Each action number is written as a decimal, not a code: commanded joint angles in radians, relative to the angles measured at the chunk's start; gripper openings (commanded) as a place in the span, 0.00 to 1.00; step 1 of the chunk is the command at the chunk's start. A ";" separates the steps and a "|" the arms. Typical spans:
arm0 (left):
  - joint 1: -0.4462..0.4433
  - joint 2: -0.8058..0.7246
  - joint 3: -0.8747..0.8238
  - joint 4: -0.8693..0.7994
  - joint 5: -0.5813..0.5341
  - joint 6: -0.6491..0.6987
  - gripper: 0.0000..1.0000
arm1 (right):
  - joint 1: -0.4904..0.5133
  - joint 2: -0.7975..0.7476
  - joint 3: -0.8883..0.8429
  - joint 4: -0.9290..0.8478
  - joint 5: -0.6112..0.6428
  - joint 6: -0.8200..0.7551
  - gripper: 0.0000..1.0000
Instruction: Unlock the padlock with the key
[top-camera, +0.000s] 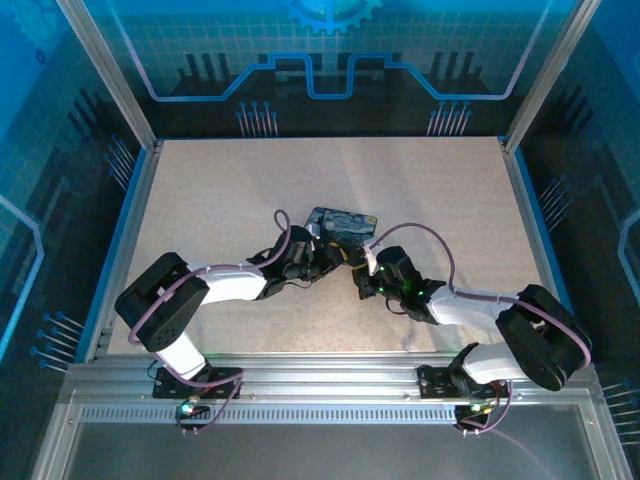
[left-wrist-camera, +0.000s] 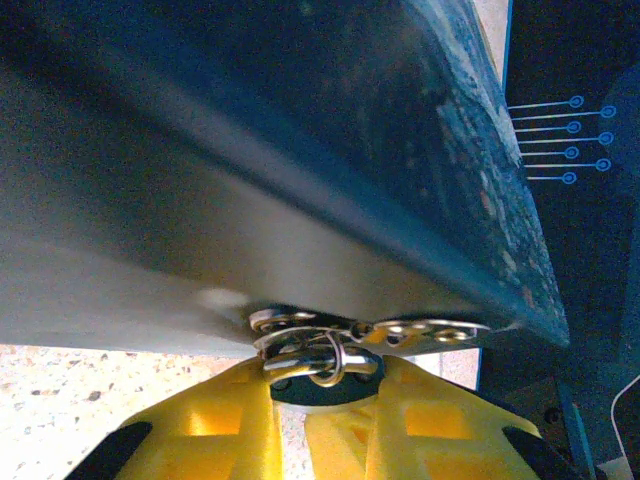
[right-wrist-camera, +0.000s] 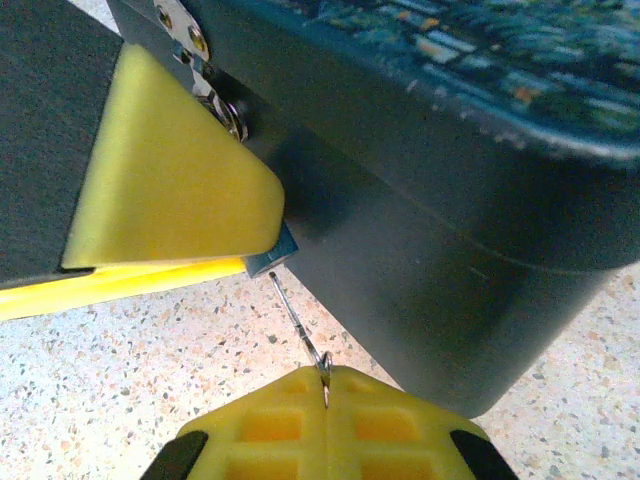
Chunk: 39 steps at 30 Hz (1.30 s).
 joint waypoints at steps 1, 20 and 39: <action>-0.010 0.002 -0.013 0.046 -0.009 -0.015 0.17 | 0.011 0.010 0.027 -0.003 0.027 -0.004 0.00; -0.009 0.015 -0.014 0.049 -0.007 -0.018 0.18 | 0.000 0.009 0.031 0.013 0.004 0.017 0.00; -0.012 0.026 -0.013 0.057 -0.006 -0.028 0.18 | -0.001 0.033 0.047 0.057 -0.024 0.031 0.00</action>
